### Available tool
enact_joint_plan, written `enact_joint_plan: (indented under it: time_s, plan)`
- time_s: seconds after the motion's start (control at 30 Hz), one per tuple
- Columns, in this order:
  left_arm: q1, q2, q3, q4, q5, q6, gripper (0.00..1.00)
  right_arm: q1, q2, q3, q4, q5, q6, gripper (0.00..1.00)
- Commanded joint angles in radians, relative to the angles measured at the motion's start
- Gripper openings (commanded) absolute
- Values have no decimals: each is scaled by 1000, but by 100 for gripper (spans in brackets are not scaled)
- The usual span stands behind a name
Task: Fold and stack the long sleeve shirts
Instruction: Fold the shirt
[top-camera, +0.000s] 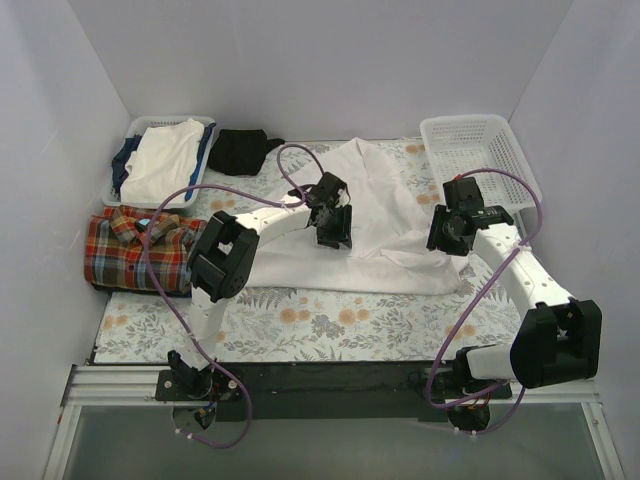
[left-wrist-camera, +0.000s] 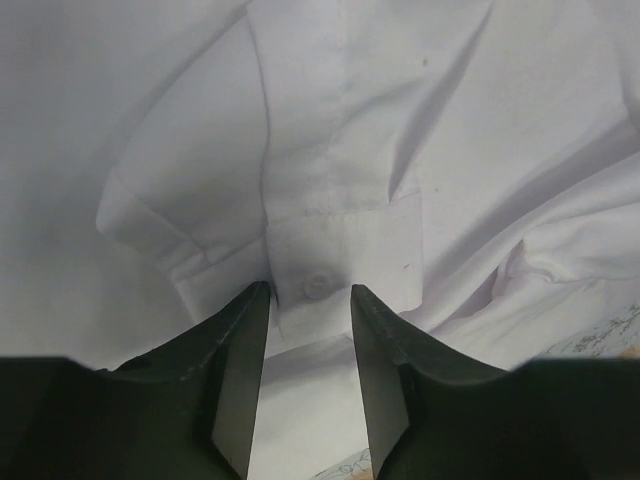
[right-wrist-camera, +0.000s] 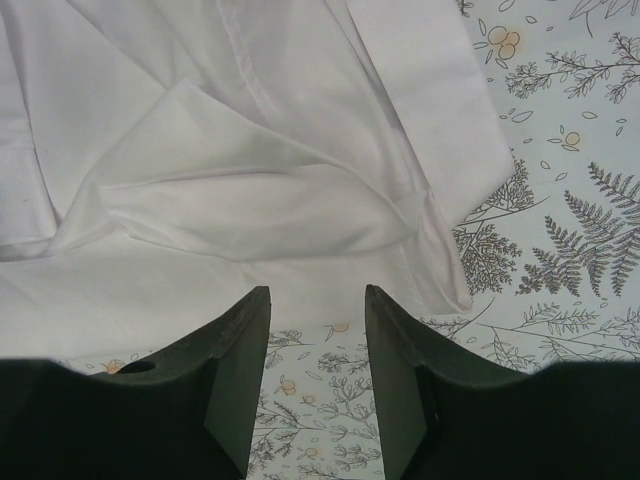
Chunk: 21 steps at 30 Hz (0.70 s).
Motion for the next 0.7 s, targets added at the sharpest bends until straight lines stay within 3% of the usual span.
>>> enact_joint_plan:
  time_s: [0.0,0.2,0.47,0.67]
  plan:
    - [-6,36,38,-56,-18,13,34,-4,-4,3,-9,-3,13,50]
    - [-7,79,81,-128,-87,54,1,-4,-1,4,-7,-3,17,50]
    - [-9,48,117,-163,-161,97,0,-4,10,9,-7,-1,19,49]
    - [-9,-8,182,-202,-294,113,0,-4,13,13,-6,0,20,49]
